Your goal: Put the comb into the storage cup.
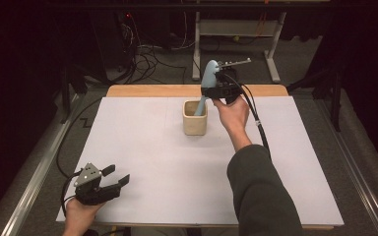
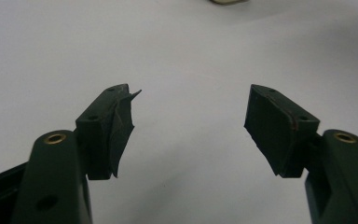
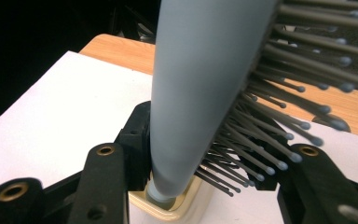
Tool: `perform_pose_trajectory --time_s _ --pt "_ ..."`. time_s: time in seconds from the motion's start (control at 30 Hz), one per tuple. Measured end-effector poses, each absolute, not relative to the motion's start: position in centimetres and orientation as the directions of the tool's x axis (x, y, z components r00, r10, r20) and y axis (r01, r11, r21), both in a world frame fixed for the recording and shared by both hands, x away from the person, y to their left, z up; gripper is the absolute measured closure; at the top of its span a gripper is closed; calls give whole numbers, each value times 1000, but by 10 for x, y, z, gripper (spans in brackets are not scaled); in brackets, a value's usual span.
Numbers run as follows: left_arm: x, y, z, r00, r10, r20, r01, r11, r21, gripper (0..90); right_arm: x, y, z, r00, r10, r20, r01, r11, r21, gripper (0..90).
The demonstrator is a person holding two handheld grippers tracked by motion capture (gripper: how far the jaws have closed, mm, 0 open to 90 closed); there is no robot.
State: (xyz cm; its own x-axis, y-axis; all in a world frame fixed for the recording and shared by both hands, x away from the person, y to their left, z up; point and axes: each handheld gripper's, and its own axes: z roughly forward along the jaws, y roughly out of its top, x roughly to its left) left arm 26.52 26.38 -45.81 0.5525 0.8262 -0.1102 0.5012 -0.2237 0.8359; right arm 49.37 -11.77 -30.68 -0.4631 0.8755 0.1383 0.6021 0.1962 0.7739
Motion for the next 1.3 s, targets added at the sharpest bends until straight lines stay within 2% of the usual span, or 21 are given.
perform_pose_trajectory --time_s 1.3 --pt "266 263 -458 557 823 -111 500 -226 836 326 495 -110 -330 -470 876 110 625 243 742 516"
